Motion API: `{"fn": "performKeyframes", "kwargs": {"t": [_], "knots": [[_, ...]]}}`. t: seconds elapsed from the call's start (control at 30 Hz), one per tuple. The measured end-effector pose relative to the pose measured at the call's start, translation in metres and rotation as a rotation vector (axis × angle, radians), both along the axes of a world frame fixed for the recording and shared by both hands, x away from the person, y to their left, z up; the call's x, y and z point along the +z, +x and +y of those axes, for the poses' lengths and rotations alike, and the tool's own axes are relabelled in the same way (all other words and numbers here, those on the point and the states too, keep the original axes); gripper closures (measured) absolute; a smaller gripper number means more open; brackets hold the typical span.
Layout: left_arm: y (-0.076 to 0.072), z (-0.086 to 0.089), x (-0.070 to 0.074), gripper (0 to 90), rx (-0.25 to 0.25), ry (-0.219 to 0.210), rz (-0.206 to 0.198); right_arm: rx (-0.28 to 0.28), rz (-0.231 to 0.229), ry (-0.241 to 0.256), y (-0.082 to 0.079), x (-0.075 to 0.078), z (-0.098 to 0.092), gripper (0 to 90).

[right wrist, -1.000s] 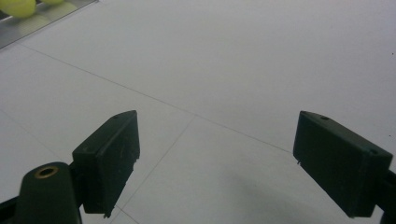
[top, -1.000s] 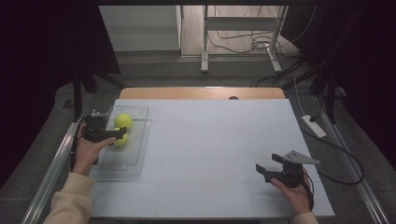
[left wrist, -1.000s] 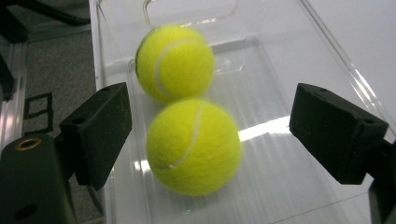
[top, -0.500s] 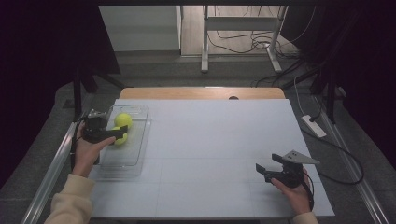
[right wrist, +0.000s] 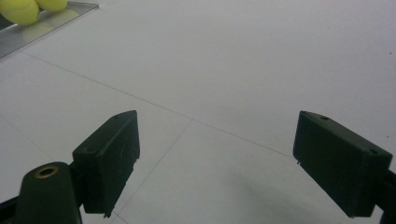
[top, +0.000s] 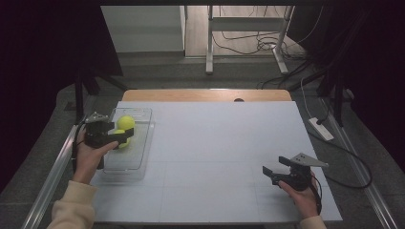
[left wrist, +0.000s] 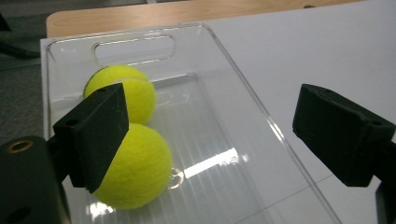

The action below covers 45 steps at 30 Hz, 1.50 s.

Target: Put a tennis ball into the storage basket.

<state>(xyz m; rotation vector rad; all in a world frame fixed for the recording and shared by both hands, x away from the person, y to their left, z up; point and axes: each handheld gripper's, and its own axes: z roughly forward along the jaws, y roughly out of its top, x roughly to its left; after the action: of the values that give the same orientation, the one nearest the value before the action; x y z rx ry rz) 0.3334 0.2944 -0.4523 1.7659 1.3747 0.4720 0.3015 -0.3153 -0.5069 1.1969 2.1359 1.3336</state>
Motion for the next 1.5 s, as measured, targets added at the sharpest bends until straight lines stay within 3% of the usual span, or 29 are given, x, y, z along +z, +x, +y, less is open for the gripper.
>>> {"fn": "performKeyframes", "kwargs": {"t": [0.17,0.57,1.13,1.5], "knots": [[-0.004,-0.006,0.001,12.0,-0.027,0.004,-0.017,0.007,0.002,0.008,0.002,-0.001,0.001,15.1],[-0.021,-0.02,0.004,12.0,-0.095,-0.036,-0.057,0.006,-0.005,0.015,0.001,0.001,0.0,15.5],[-0.067,-0.052,-0.004,11.2,-0.211,-0.022,-0.133,0.016,-0.02,0.027,-0.003,0.007,-0.001,15.3],[-0.083,-0.065,-0.014,10.9,-0.257,-0.028,-0.134,0.03,-0.048,0.034,-0.006,0.014,0.0,15.3]]}}
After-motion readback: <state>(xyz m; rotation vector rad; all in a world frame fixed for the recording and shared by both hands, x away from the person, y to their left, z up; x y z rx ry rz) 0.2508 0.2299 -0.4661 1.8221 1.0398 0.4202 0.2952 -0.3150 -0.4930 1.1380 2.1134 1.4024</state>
